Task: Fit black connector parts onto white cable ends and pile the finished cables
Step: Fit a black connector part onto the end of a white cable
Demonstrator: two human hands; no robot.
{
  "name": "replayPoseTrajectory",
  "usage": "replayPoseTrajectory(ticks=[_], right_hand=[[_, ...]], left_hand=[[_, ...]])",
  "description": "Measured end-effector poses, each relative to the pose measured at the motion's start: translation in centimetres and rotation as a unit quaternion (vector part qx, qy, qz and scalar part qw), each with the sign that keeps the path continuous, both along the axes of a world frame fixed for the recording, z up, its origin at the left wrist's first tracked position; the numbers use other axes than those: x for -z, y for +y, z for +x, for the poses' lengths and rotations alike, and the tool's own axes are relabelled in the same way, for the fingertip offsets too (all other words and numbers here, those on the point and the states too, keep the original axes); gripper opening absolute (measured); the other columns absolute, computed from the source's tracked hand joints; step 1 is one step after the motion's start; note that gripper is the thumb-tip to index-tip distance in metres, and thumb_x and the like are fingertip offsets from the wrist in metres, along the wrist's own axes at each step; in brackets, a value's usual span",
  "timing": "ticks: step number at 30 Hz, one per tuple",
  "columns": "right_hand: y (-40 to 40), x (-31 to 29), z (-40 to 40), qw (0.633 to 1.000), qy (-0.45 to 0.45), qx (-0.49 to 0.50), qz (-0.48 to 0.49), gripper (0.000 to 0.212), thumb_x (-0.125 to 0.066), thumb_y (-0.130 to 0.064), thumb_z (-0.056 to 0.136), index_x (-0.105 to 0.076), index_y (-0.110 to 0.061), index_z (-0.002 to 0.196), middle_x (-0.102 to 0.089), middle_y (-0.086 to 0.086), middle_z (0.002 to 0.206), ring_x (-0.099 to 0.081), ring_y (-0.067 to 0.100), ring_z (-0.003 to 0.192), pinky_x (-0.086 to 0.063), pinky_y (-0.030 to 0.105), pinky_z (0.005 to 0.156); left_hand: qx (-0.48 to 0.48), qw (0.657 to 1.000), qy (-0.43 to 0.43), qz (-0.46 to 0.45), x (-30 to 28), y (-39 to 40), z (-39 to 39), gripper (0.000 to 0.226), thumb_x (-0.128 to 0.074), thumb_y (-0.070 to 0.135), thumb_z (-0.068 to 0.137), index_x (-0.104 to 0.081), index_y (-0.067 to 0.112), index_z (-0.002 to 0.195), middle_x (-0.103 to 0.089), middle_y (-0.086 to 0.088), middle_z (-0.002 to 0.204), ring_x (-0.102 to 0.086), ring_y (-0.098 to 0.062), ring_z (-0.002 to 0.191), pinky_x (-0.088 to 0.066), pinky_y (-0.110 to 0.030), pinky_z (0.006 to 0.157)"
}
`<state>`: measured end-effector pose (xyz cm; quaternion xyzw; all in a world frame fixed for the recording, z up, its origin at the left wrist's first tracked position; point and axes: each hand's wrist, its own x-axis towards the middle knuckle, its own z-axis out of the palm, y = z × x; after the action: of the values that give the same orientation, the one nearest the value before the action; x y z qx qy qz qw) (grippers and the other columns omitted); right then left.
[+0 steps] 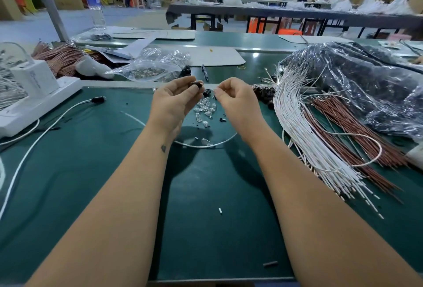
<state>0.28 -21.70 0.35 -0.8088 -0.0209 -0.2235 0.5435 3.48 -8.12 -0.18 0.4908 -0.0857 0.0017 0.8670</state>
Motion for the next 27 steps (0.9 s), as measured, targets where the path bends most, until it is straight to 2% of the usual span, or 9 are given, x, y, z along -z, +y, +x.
replayPoseTrajectory(ticks=[2, 5, 7, 13, 16, 21, 27], right_hand=[[-0.18, 0.07, -0.02, 1.000, -0.019, 0.005, 0.002, 0.016, -0.062, -0.013, 0.090, -0.060, -0.018, 0.075, -0.060, 0.004, 0.069, -0.050, 0.010, 0.062, -0.044, 0.025, 0.061], [-0.49, -0.07, -0.05, 0.999, -0.039, 0.019, 0.026, 0.020, -0.062, -0.011, 0.085, -0.061, -0.021, 0.069, -0.054, -0.011, 0.055, -0.045, 0.002, 0.050, -0.040, 0.013, 0.049], [-0.56, 0.00, -0.07, 0.999, -0.038, 0.023, 0.026, 0.020, -0.062, -0.010, 0.085, -0.061, -0.021, 0.068, -0.051, -0.014, 0.049, -0.042, 0.000, 0.046, -0.037, 0.011, 0.046], [-0.48, -0.07, -0.13, 0.997, -0.053, 0.051, 0.030, 0.018, -0.062, -0.012, 0.084, -0.061, -0.021, 0.069, -0.053, -0.010, 0.056, -0.043, 0.000, 0.048, -0.037, 0.013, 0.048], [-0.66, -0.15, -0.11, 0.996, -0.056, 0.059, 0.029, 0.016, -0.061, -0.013, 0.084, -0.062, -0.021, 0.070, -0.053, -0.012, 0.054, -0.043, 0.000, 0.047, -0.038, 0.016, 0.050], [-0.49, 0.05, -0.24, 0.998, -0.046, 0.048, 0.012, 0.019, -0.060, -0.011, 0.085, -0.060, -0.021, 0.069, -0.050, -0.016, 0.046, -0.042, 0.000, 0.044, -0.033, 0.011, 0.046], [-0.69, -0.11, -0.18, 0.997, -0.055, 0.050, 0.023, 0.013, -0.062, -0.012, 0.087, -0.064, -0.015, 0.074, -0.053, -0.008, 0.057, -0.044, 0.000, 0.048, -0.038, 0.012, 0.049]], left_hand=[[0.005, 1.000, 0.008, -0.026, -0.11, -0.07, -0.10, 0.018, -0.053, -0.013, 0.089, -0.062, 0.002, 0.093, -0.072, -0.006, 0.076, -0.070, -0.014, 0.072, -0.058, -0.023, 0.076], [0.001, 1.000, 0.008, -0.030, -0.14, 0.02, -0.18, 0.020, -0.052, -0.015, 0.088, -0.063, 0.002, 0.092, -0.071, -0.005, 0.073, -0.069, -0.014, 0.070, -0.058, -0.022, 0.075], [0.004, 1.000, 0.001, -0.014, -0.09, 0.05, -0.23, 0.021, -0.054, -0.015, 0.088, -0.064, 0.003, 0.092, -0.072, -0.004, 0.073, -0.069, -0.015, 0.072, -0.058, -0.023, 0.076], [0.005, 0.999, -0.018, 0.039, 0.11, 0.09, -0.29, 0.021, -0.057, -0.013, 0.087, -0.066, 0.006, 0.092, -0.073, -0.001, 0.075, -0.070, -0.013, 0.074, -0.057, -0.021, 0.074], [-0.003, 0.998, -0.024, 0.053, 0.25, 0.11, -0.15, 0.021, -0.059, -0.012, 0.086, -0.067, 0.007, 0.091, -0.074, 0.000, 0.076, -0.069, -0.012, 0.074, -0.056, -0.020, 0.074], [0.027, 0.996, -0.038, 0.073, 0.43, -0.14, -0.21, 0.022, -0.060, -0.011, 0.085, -0.068, 0.008, 0.093, -0.074, 0.000, 0.079, -0.069, -0.012, 0.077, -0.056, -0.023, 0.081], [0.030, 0.996, -0.042, 0.076, 0.34, -0.08, -0.32, 0.023, -0.061, -0.013, 0.084, -0.068, 0.007, 0.094, -0.074, -0.001, 0.078, -0.069, -0.013, 0.076, -0.056, -0.022, 0.080]])
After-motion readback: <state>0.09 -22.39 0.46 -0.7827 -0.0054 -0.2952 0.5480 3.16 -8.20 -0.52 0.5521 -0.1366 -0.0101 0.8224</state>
